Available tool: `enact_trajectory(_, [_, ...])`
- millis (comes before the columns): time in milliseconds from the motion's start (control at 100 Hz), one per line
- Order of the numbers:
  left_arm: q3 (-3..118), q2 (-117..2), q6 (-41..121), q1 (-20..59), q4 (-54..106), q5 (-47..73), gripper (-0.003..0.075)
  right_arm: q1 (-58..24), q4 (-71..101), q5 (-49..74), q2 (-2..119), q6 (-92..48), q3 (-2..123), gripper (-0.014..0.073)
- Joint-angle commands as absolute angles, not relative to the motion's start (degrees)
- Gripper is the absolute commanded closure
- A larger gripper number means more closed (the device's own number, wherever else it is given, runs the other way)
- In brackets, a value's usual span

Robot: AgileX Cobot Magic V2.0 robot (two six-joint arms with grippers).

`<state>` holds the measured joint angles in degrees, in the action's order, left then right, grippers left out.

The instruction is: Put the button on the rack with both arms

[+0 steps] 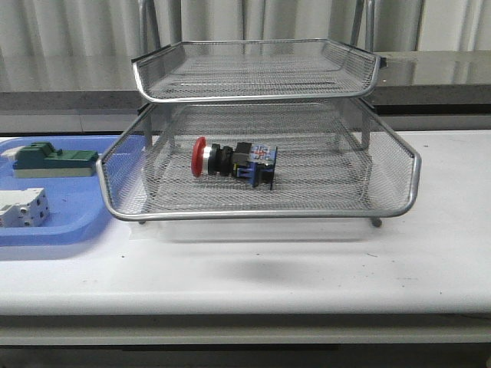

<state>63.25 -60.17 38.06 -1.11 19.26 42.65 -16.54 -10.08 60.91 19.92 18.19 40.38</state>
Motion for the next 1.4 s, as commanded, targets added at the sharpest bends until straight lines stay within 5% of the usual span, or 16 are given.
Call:
enact_trajectory(0, [59.5,-55.0,37.4,-3.2,23.3,33.9,0.0281,-16.2,-11.4,57.5,20.5,18.0,42.2,0.0663])
enact_trajectory(380, [35.3,-33.9,37.4,-4.1,30.5,19.9,0.0281,-16.2,-11.4,57.5,20.5,18.0,42.2,0.0663])
enact_trajectory(780, [23.0,-15.4,37.4,-4.1,37.2,17.2,0.0281,-16.2,-11.4,57.5,20.5,18.0,42.2,0.0663])
enact_trajectory(1390, [20.1,-12.4,37.4,-4.1,37.7,17.2,0.0290,-16.2,-11.4,57.5,20.5,18.0,42.2,0.0663])
